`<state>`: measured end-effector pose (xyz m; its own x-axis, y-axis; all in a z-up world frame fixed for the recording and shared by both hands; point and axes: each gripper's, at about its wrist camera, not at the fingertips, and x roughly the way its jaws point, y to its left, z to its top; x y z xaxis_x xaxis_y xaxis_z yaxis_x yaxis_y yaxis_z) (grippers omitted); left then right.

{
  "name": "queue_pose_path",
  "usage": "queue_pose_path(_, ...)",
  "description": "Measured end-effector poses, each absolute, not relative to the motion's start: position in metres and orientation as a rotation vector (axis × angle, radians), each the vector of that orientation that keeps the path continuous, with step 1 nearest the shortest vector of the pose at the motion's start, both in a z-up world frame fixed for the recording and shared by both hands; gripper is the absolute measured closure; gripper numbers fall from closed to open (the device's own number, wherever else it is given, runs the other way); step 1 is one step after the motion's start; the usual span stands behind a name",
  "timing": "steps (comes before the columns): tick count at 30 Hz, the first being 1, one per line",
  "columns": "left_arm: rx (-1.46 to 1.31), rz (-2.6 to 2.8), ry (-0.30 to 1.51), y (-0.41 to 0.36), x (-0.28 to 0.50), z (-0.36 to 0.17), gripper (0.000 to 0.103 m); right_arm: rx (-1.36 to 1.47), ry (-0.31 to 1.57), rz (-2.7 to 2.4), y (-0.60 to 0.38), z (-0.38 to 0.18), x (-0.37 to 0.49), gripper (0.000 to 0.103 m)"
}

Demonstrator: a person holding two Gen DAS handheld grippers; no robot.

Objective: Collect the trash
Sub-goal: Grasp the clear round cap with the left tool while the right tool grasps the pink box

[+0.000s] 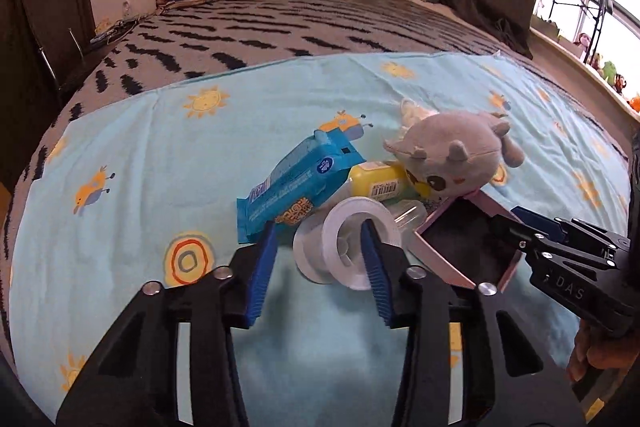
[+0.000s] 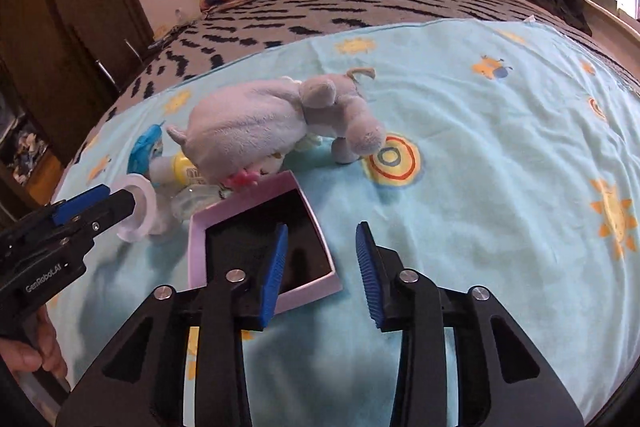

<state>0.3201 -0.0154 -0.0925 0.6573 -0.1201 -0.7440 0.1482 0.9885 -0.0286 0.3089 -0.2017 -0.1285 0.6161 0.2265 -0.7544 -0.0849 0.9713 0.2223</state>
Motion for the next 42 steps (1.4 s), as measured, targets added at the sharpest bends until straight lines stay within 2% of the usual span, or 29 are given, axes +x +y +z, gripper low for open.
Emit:
queue_pose_path(2, 0.035, -0.146, 0.855, -0.015, 0.325, -0.098, 0.076, 0.166, 0.895, 0.186, -0.201, -0.131, 0.31, 0.087)
queue_pose_path(3, 0.032, -0.139, 0.863, -0.013, 0.327, -0.101, 0.086, 0.158, 0.891, 0.185, -0.201, -0.13, 0.309, 0.088)
queue_pose_path(4, 0.024, -0.138, 0.871, -0.012, 0.328, -0.103, 0.091, 0.15, 0.883, 0.188, -0.2, -0.129, 0.307, 0.089)
queue_pose_path(7, 0.016, -0.149, 0.867, -0.01, 0.326, -0.103, 0.093, 0.134, 0.867, 0.198, -0.2, -0.125, 0.302, 0.093)
queue_pose_path(11, 0.037, -0.16, 0.844, -0.012, 0.313, -0.093, 0.093, 0.128, 0.849, 0.212, -0.202, -0.117, 0.293, 0.097)
queue_pose_path(20, 0.067, -0.223, 0.759, -0.012, 0.256, -0.065, 0.093, 0.121, 0.805, 0.222, -0.213, -0.102, 0.25, 0.097)
queue_pose_path(32, 0.059, -0.343, 0.761, -0.015, 0.174, -0.088, 0.093, 0.175, 0.844, 0.244, -0.252, -0.111, 0.179, 0.097)
queue_pose_path(42, 0.027, -0.407, 0.773, -0.023, 0.137, -0.101, 0.093, 0.147, 0.916, 0.297, -0.248, -0.122, 0.137, 0.1)
